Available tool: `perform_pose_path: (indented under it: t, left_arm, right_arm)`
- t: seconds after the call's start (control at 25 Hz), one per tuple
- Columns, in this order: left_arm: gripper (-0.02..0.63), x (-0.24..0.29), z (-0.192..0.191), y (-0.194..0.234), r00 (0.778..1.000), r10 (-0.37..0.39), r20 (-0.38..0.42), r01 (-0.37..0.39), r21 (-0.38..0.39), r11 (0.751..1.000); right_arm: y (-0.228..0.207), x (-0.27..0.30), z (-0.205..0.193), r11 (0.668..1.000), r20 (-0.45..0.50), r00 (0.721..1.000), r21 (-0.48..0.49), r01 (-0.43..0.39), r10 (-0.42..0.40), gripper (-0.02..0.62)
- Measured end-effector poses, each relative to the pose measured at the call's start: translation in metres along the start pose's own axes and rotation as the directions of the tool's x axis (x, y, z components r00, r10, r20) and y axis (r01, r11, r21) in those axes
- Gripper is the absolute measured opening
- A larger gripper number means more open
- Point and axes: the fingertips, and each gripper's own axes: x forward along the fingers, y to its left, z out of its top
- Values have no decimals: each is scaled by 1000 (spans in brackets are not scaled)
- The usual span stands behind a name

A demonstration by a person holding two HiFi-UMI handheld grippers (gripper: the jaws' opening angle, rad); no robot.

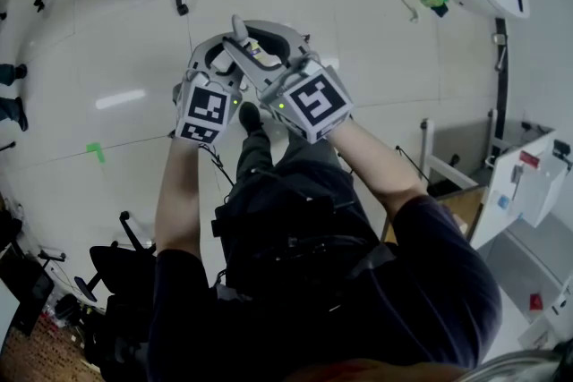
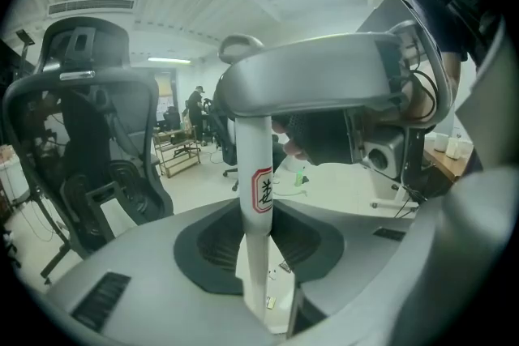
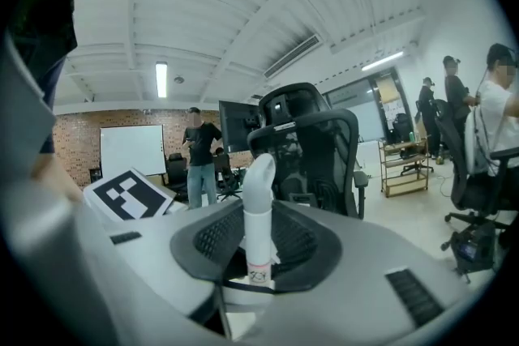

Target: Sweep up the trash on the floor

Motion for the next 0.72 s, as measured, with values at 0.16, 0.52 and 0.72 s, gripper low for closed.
perform_pose_path:
  t: [0.16,0.52,0.72]
  left_arm:
    - [95,6,-22,4,1000,7,-30,-8,-23,1000]
    - [97,29,-66,9,993,47,-104,-55,-81,995]
    - [97,57,-57,4,993,13,-116,-18,-39,999]
  right_arm:
    - [1,8,-21,999,-9,999,-6,34,-34,118]
    - [-3,19,-69,988,-72,986,-50,148,-152,119]
    - [-36,10,-71,965,-77,962,-55,257,-261,121]
